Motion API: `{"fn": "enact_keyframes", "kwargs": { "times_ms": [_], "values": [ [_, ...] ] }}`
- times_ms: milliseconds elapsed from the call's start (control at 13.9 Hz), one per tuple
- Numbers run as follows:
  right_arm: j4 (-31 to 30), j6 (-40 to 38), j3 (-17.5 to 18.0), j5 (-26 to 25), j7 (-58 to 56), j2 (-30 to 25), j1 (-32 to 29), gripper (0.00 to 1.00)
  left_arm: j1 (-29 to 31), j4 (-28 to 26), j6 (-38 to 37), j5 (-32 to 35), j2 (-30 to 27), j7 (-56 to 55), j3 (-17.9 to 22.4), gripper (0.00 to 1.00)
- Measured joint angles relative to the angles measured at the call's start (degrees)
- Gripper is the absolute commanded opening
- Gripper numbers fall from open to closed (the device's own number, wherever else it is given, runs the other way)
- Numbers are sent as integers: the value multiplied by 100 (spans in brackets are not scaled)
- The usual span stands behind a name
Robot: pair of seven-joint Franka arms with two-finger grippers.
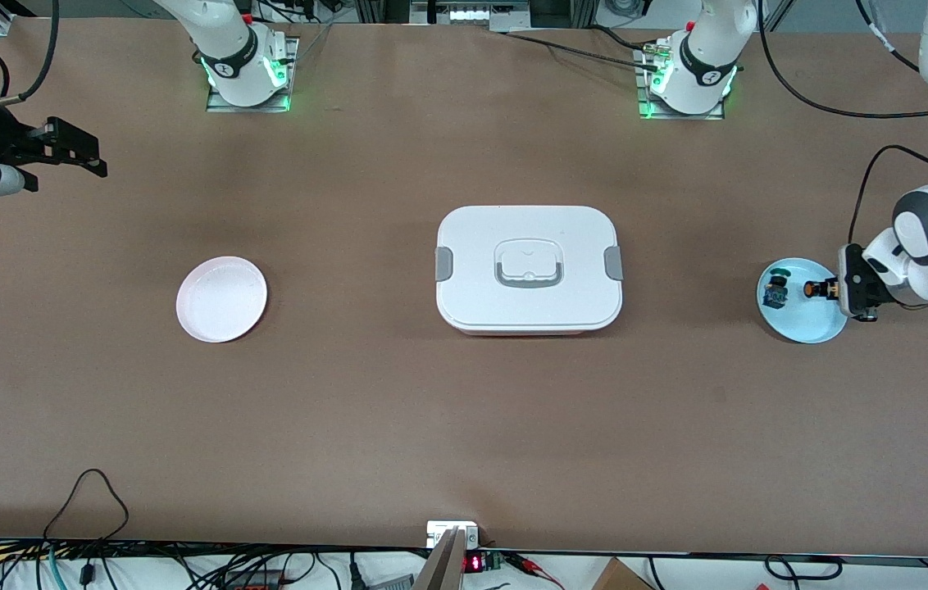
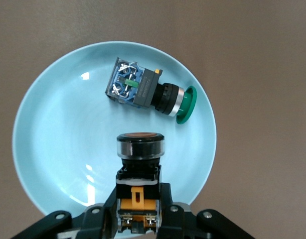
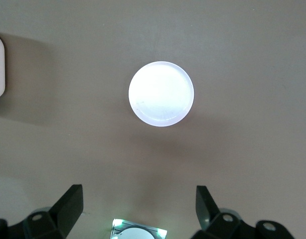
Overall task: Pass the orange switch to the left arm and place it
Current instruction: 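Lower the orange switch onto the blue plate beside the green switch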
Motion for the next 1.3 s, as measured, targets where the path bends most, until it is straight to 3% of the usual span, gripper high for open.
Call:
{"fn": "enact_keyframes", "kwargs": {
  "times_ms": [1154,1226,1299],
  "values": [
    [261,503,65,1,-2,28,401,100,118,-239,369,0,141,91,-2,1],
    [261,509,62,0,-1,28,401,100,129,-239,375,0,162,91,-2,15],
    [261,512,59,0,-1,28,401,100,135,-240,377,0,172,91,-2,63]
  ]
}}
